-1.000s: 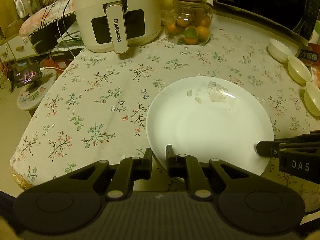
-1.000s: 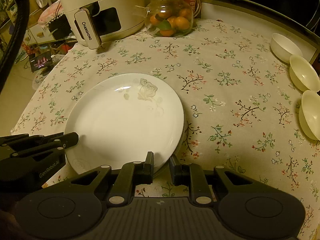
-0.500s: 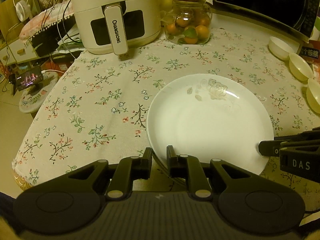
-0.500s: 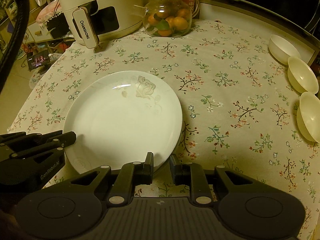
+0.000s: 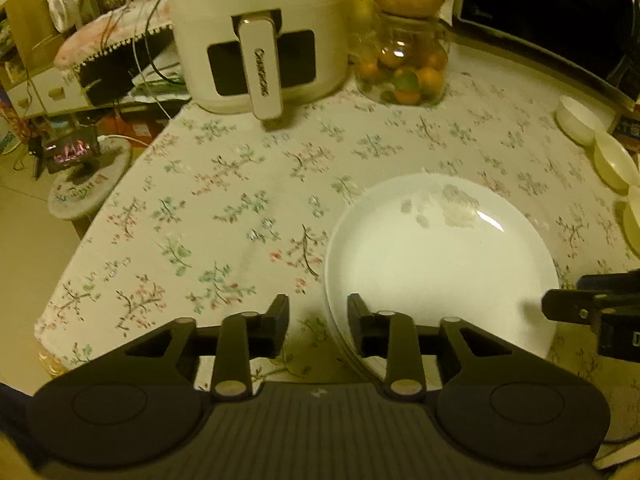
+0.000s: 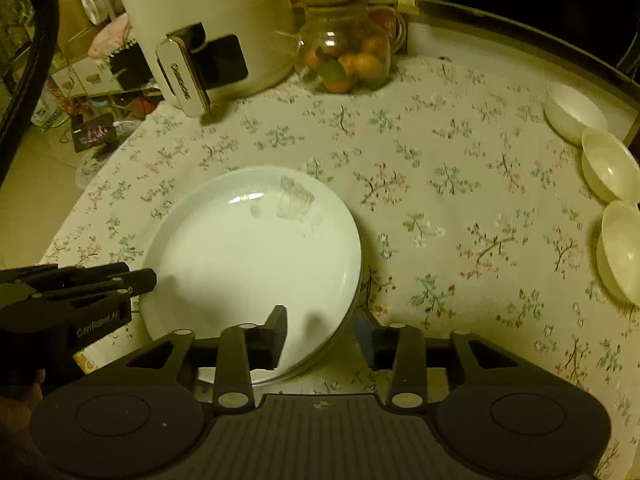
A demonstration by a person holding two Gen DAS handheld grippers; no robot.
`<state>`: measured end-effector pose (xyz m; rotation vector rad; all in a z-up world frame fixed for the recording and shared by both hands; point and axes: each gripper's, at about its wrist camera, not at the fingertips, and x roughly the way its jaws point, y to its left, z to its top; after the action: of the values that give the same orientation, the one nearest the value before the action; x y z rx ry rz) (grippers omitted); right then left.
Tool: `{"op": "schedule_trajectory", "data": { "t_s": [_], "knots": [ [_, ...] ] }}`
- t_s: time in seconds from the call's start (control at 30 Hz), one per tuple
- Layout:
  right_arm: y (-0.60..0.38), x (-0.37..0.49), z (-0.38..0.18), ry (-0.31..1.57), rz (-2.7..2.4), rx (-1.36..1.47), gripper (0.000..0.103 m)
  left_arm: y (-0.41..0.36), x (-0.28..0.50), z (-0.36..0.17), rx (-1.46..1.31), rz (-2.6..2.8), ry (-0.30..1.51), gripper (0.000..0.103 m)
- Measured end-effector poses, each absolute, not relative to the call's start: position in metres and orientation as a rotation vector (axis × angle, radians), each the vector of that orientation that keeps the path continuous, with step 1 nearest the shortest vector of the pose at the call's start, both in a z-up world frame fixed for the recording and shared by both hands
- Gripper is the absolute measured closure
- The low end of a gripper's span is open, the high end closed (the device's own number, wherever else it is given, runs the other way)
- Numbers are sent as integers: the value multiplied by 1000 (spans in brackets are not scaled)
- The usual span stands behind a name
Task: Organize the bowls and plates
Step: 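Lower the white plate onto the blue plate stack and open both tools, then move both tools to the white bowl beside the microwave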
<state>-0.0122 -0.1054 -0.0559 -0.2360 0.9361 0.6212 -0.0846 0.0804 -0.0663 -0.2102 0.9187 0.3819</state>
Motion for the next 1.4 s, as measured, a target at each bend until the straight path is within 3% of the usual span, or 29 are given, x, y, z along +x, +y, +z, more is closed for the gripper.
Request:
{"op": "schedule_trajectory", "data": {
  "t_s": [0.17,0.3,0.6,0.7,0.87,0.97,1.2,1.4],
  "knots": [
    [-111,-9,-49,877,627,-251,59,87,-78,-56,-214,401,877,69],
    [-118,-4,-45,818,608,-236,59,90,-70,-48,-212,404,832,61],
    [-136,4,-33,748,645,-126,58,81,-54,-32,-223,381,772,61],
    [-144,4,-26,728,614,-113,39,70,-49,-26,-205,358,751,59],
    [-165,11,-23,736,555,-91,30,46,-36,-17,-199,294,736,58],
    [-182,15,-21,717,497,-88,21,29,-27,-10,-177,253,706,50],
    [-246,35,0,660,362,-20,13,-23,-3,0,-115,129,642,35],
    [-321,63,6,684,201,153,12,-49,27,-8,-148,63,683,32]
  ]
}}
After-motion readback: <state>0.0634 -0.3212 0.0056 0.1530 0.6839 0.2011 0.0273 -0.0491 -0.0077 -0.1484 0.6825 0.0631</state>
